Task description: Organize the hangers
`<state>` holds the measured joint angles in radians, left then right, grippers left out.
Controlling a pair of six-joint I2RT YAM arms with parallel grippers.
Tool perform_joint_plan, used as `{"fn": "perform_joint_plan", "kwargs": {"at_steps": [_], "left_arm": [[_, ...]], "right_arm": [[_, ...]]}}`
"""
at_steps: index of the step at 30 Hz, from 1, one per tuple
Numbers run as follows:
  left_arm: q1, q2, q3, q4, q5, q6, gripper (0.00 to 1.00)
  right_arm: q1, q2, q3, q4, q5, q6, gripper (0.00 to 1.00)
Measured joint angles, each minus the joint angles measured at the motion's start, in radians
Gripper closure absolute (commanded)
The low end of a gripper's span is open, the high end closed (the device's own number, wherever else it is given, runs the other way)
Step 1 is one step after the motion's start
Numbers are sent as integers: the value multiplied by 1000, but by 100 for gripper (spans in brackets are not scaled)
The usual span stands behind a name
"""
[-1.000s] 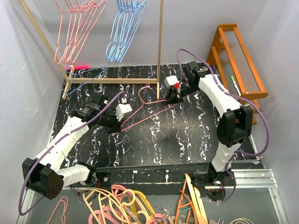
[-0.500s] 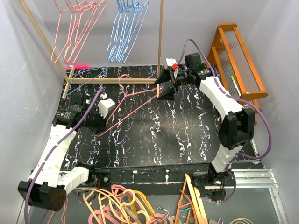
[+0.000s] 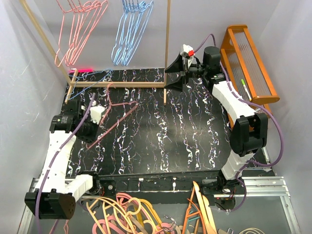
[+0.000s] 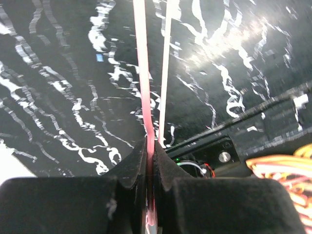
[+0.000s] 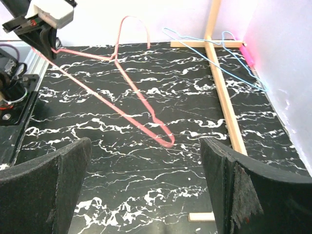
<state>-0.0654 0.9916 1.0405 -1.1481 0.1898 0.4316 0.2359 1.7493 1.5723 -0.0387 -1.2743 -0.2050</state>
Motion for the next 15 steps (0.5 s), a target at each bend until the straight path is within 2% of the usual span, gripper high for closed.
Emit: {"fn": "perform_joint_plan", "kwargs": {"at_steps": [7,15], "left_arm": [[212,170,216,59,-28,-126,100],[229,337,520,97,16,-144,100]], "right_arm": [[-56,-10,-61,74,11,58,2],[-58,-57,-170,82,19,68,2]]}}
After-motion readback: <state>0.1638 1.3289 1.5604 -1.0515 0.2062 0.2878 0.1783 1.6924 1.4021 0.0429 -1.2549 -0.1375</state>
